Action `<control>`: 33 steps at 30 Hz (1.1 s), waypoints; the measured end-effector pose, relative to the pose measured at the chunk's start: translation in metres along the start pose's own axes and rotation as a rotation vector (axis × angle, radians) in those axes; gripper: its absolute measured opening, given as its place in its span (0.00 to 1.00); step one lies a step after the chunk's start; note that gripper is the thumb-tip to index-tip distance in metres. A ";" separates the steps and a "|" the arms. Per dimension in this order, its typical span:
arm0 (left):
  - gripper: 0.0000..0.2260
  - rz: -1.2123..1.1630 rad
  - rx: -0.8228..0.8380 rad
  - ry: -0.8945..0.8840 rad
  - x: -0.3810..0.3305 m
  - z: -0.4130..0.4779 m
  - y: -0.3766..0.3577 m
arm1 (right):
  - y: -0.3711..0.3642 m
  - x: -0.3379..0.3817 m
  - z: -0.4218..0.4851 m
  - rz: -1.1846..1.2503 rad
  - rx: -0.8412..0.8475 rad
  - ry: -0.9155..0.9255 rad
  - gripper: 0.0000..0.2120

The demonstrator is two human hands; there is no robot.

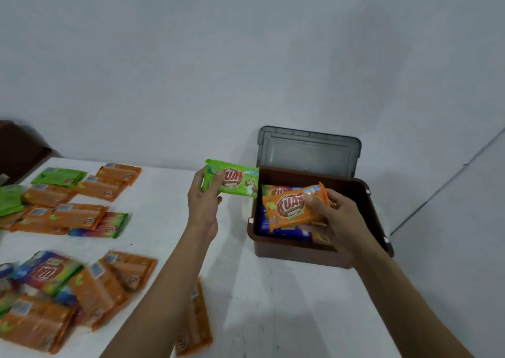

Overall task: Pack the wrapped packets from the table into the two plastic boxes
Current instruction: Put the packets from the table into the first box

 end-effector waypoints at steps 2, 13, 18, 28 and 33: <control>0.11 0.034 -0.018 0.004 0.010 -0.002 -0.014 | 0.022 0.001 0.006 -0.084 -0.040 0.011 0.17; 0.12 0.228 -0.049 -0.077 0.032 -0.014 -0.073 | 0.095 -0.007 0.015 -0.297 -0.122 -0.042 0.18; 0.13 0.420 -0.062 -0.165 0.035 -0.015 -0.080 | 0.101 -0.016 0.023 -0.443 -0.082 -0.069 0.15; 0.13 0.559 -0.063 -0.235 0.037 -0.018 -0.079 | 0.098 -0.018 0.031 -0.974 -0.076 -0.026 0.14; 0.15 0.575 -0.066 -0.242 0.038 -0.020 -0.078 | 0.089 -0.022 0.032 -1.194 -0.083 0.042 0.14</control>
Point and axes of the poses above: each hand's wrist, its own z-axis towards the middle knuckle, its own y-axis out of the back of the hand, x = y × z, the point moved 3 cm from there along z, towards the middle knuckle, and after that the axes turned 1 degree about y, right-handed, at the moved point
